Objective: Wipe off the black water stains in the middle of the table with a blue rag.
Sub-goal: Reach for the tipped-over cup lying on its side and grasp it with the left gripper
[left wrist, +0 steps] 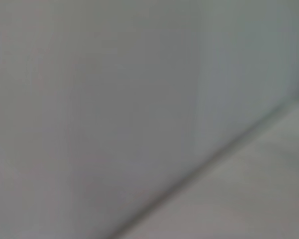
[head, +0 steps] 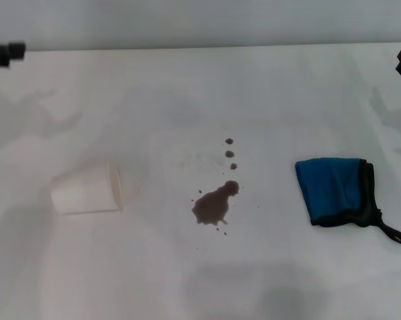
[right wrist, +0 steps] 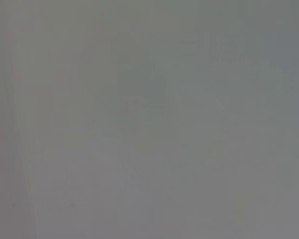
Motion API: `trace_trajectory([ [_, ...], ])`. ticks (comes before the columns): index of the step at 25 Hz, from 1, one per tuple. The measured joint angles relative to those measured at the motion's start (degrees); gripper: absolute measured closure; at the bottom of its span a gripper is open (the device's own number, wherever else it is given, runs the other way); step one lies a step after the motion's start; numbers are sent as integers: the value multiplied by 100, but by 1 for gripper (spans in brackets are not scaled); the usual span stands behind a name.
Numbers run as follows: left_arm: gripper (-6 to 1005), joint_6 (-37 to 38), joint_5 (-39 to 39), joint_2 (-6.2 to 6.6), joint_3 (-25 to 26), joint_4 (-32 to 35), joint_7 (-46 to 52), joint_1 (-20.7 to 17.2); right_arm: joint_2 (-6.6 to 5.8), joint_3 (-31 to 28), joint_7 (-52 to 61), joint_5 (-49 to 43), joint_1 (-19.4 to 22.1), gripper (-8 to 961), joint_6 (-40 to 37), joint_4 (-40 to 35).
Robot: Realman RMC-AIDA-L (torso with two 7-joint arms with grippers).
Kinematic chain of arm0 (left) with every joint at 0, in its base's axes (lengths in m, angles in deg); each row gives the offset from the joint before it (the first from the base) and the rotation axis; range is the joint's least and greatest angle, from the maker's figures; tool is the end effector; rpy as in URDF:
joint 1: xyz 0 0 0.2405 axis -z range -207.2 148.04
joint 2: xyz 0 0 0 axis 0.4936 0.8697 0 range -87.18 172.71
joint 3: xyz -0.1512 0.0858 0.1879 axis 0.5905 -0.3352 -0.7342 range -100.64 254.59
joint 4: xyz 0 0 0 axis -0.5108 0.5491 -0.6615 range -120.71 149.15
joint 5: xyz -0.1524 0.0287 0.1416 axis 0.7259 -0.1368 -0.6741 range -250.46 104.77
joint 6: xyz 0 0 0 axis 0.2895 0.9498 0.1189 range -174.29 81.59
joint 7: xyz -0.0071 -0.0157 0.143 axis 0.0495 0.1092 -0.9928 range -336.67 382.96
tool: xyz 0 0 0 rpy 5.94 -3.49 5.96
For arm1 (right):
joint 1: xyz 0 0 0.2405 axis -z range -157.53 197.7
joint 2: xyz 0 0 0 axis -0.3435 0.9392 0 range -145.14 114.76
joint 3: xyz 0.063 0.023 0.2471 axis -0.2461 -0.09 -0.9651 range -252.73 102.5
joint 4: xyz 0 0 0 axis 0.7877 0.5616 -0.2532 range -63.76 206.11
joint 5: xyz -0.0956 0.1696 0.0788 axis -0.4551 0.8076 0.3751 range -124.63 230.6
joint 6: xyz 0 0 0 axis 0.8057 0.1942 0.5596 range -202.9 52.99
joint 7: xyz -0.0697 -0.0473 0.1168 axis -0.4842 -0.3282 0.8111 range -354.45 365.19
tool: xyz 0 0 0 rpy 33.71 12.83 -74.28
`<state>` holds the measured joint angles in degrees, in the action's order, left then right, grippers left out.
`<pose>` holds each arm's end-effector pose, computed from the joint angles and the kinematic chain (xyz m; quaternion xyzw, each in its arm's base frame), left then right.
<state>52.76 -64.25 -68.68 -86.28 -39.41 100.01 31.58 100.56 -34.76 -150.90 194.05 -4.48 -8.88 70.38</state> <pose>-0.2272 0.4146 0.1306 -0.9423 -0.1834 -0.1052 0.2596 0.3844 0.3206 0.0379 -0.6402 0.3124 0.2965 0.6361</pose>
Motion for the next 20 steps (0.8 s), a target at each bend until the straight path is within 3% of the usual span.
trace_trajectory([
  [6, 141, 136, -1254, 32, -9, 34, -361, 556, 4, 22, 0, -15, -6, 90, 7, 0],
  [10, 141, 132, -1951, -18, -12, 160, -491, 871, 9, 24, 0, -18, -11, 91, 23, 12],
  [14, 140, -45, -2547, -209, -13, 395, -569, 1102, 17, -3, 0, -17, -5, 91, 28, 43],
  [15, 140, -171, -2741, -342, -13, 453, -592, 1186, 19, -7, 0, -16, -4, 91, 28, 47],
  [20, 140, -437, -3284, -669, -9, 590, -648, 1360, 19, -14, 0, 3, 16, 92, 35, 54],
])
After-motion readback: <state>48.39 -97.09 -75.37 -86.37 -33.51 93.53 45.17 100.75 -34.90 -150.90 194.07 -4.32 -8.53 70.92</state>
